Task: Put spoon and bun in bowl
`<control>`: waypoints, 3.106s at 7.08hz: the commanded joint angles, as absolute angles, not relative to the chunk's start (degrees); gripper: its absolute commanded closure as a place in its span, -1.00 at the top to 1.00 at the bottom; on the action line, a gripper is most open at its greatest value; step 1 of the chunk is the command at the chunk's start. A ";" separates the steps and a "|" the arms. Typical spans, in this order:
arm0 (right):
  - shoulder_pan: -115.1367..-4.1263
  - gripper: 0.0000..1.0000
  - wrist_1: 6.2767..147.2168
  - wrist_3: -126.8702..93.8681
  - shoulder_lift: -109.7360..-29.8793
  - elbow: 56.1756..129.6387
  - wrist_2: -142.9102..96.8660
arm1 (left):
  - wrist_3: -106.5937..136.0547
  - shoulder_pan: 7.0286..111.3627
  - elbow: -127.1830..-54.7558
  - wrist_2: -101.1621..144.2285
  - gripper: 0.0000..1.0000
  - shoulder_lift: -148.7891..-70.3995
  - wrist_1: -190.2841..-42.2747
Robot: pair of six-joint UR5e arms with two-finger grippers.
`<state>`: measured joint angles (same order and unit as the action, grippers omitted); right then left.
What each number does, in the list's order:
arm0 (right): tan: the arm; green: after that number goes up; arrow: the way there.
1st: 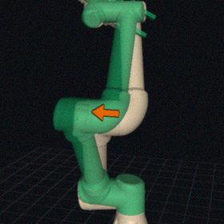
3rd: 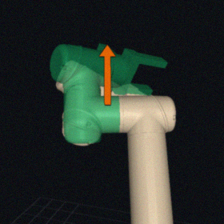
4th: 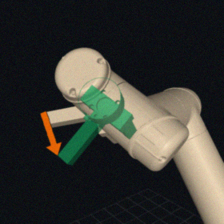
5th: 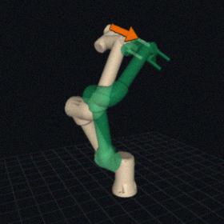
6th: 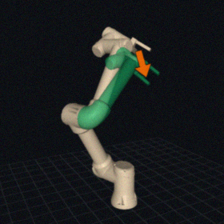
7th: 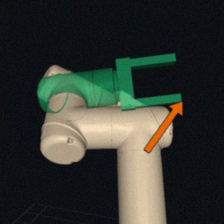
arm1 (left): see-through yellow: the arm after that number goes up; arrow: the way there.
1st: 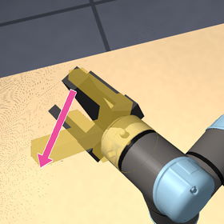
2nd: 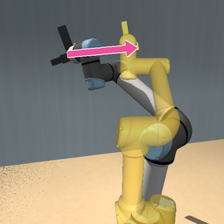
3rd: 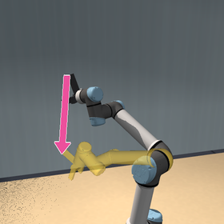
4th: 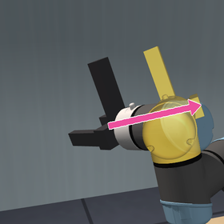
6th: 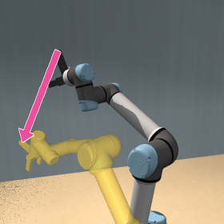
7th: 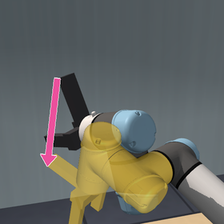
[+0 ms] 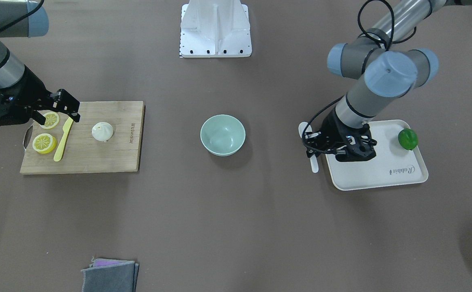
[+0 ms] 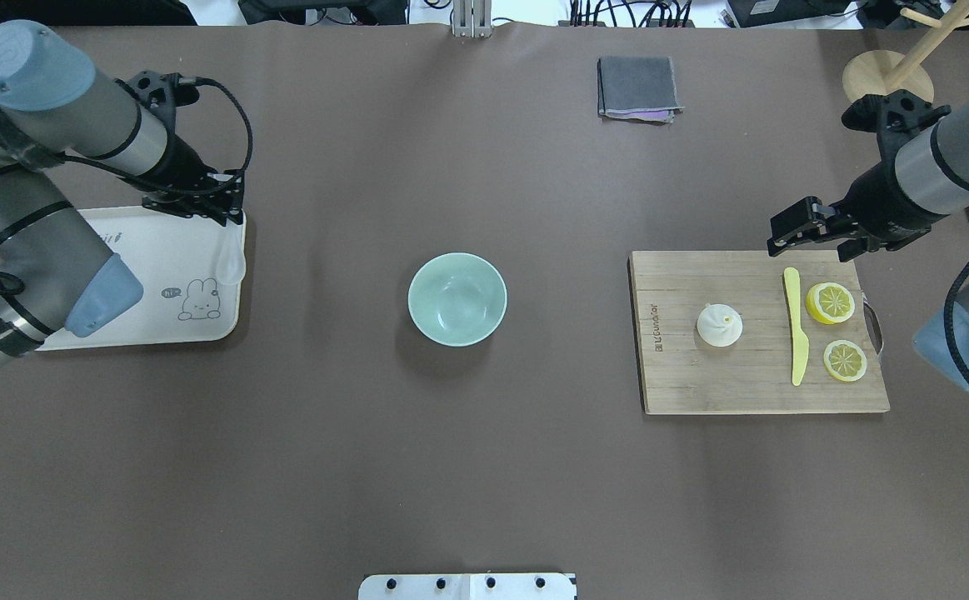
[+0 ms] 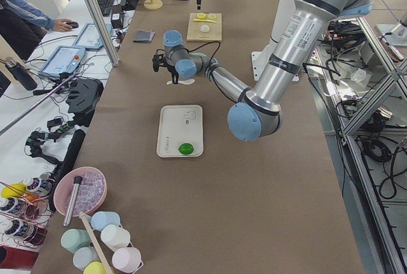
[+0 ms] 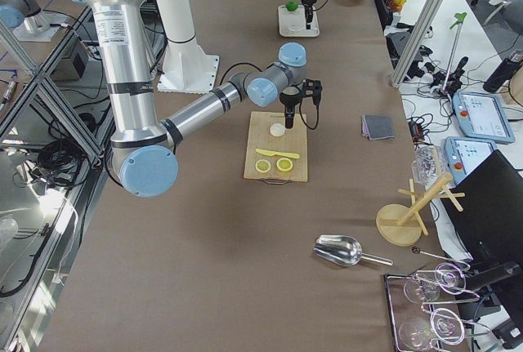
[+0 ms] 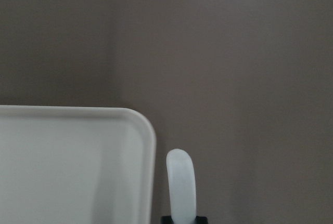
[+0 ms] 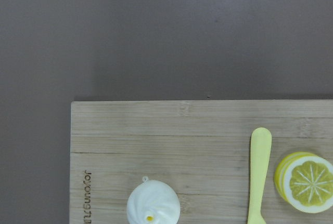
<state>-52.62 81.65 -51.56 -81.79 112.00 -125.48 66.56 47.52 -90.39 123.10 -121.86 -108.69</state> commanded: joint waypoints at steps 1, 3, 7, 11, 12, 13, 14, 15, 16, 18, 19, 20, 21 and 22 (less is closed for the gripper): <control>-49.59 0.98 81.65 -51.42 -81.74 111.97 -122.62 | 72.23 42.21 -84.33 117.45 -1.00 -132.31 -108.63; -47.64 0.98 81.65 -51.42 -81.83 111.80 -121.30 | 73.47 39.74 -81.21 114.97 -1.00 -136.22 -108.89; -43.61 0.97 81.65 -52.03 -81.74 111.18 -117.79 | 76.11 34.73 -79.98 111.19 -1.00 -138.25 -109.16; -40.35 0.91 81.56 -52.03 -79.11 107.94 -115.40 | 76.03 34.19 -80.42 111.18 -1.00 -138.34 -109.16; -40.25 0.88 81.21 -51.60 -78.23 106.19 -114.70 | 76.03 34.19 -80.42 111.18 -1.00 -138.25 -109.16; -40.17 0.87 78.25 -51.77 -78.22 104.08 -114.70 | 76.03 34.19 -80.42 111.18 -0.99 -138.25 -109.07; -40.08 0.77 75.79 -51.85 -78.22 102.32 -114.70 | 76.03 34.19 -80.51 111.18 -0.66 -138.25 -108.99; -40.25 0.12 75.50 -52.03 -78.40 102.91 -115.05 | 75.85 34.19 -80.68 111.09 0.36 -138.25 -108.90; -40.25 -0.79 75.50 -52.03 -78.83 103.18 -115.31 | 75.76 34.28 -81.12 111.09 0.95 -138.25 -108.81; -40.17 -1.00 75.50 -52.03 -79.19 103.36 -115.66 | 75.76 34.71 -81.47 111.09 0.95 -138.08 -108.72; -40.17 -1.00 75.85 -52.03 -79.02 104.06 -115.75 | 75.76 35.06 -82.17 111.09 0.95 -137.90 -108.72; -39.82 -1.00 78.63 -52.73 -77.36 105.98 -116.01 | 75.07 37.50 -84.00 111.70 0.96 -136.86 -108.20; -39.81 -1.00 84.58 -54.47 -71.86 107.04 -116.02 | 69.84 40.23 -90.72 114.06 0.96 -131.63 -105.76; -39.03 -1.00 87.34 -59.10 -65.54 106.27 -115.58 | 61.52 45.04 -98.71 118.87 0.96 -123.39 -104.43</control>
<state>-39.67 82.98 -54.93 -72.34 106.27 -115.88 69.45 40.30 -90.40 114.47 -131.33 -106.26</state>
